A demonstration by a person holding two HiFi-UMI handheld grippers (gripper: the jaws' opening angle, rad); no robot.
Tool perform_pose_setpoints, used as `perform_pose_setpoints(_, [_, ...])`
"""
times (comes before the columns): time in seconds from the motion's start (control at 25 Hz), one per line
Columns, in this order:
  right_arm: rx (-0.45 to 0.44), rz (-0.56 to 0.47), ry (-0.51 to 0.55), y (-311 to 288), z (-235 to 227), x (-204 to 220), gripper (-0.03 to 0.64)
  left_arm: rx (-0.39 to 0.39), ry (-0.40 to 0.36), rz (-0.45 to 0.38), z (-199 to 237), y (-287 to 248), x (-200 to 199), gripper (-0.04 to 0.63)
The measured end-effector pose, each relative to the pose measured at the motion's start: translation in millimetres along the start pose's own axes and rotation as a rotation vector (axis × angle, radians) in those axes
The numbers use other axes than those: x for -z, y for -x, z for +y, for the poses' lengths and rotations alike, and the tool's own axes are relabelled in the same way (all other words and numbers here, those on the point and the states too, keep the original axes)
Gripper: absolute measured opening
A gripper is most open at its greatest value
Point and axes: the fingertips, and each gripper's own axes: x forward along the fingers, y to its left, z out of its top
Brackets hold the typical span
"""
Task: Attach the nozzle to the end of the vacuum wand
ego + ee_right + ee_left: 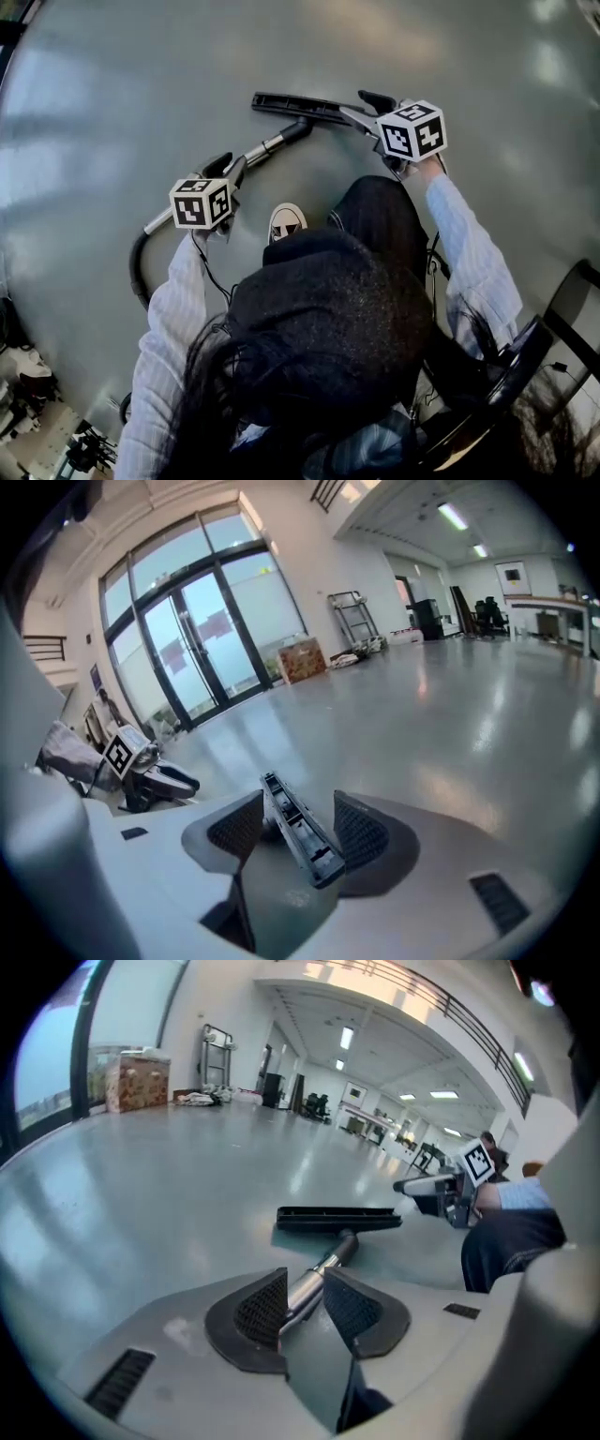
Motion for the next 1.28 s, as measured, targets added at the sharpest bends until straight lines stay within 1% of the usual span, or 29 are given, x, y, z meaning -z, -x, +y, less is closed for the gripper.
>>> perform_pose_setpoints(0.04, [-0.001,-0.017,-0.017,4,4,0,0.241,-0.006,0.056,-0.029,-3,1,-4,0.104])
perform_pose_setpoints(0.08, [0.000,-0.021,-0.017,9,9,1,0.238,-0.018,0.105,-0.056,-6,3,-9,0.057])
perform_pose_setpoints(0.12, [0.004,-0.015,-0.003,13,15,3,0.231,-0.032,0.146,-0.080,-9,5,-13,0.030])
perform_pose_setpoints(0.16, [0.010,-0.004,0.022,16,20,5,0.223,-0.042,0.179,-0.100,-13,8,-16,0.024])
perform_pose_setpoints(0.2, [0.020,0.006,0.048,17,25,9,0.200,-0.044,0.207,-0.117,-16,9,-18,0.020])
perform_pose_setpoints(0.24, [0.033,0.009,0.070,17,28,14,0.151,-0.040,0.233,-0.135,-18,9,-18,0.017])
perform_pose_setpoints(0.28, [0.049,0.007,0.085,15,30,19,0.078,-0.031,0.260,-0.154,-19,10,-18,0.015])
perform_pose_setpoints(0.32, [0.064,0.001,0.095,12,31,22,0.022,-0.021,0.288,-0.172,-19,10,-18,0.014])
perform_pose_setpoints(0.4, [0.076,-0.013,0.111,5,33,25,0.012,-0.008,0.342,-0.204,-14,11,-20,0.011])
perform_pose_setpoints(0.52, [0.091,-0.029,0.104,-2,36,27,0.009,-0.033,0.399,-0.216,-2,20,-22,0.009])
perform_pose_setpoints(0.6, [0.115,-0.027,0.063,-1,40,27,0.009,-0.069,0.398,-0.193,4,33,-24,0.009])
perform_pose_setpoints(0.72, [0.135,-0.027,-0.011,12,55,14,0.009,-0.103,0.359,-0.136,-1,63,-34,0.009])
perform_pose_setpoints(0.84, [0.140,-0.019,-0.075,32,80,-1,0.009,-0.117,0.286,-0.096,-16,94,-48,0.009])
perform_pose_setpoints(1.0, [0.129,-0.020,-0.174,57,118,-10,0.009,-0.133,0.204,-0.072,-35,135,-61,0.009])
perform_pose_setpoints(1.08, [0.126,-0.014,-0.196,70,134,-15,0.009,-0.148,0.203,-0.066,-40,152,-65,0.009])
perform_pose_setpoints(1.24, [0.110,0.027,-0.198,110,174,-34,0.009,-0.185,0.276,-0.067,-49,205,-75,0.009])
perform_pose_setpoints(1.28, [0.105,0.041,-0.197,122,184,-41,0.009,-0.197,0.277,-0.067,-53,221,-80,0.009])
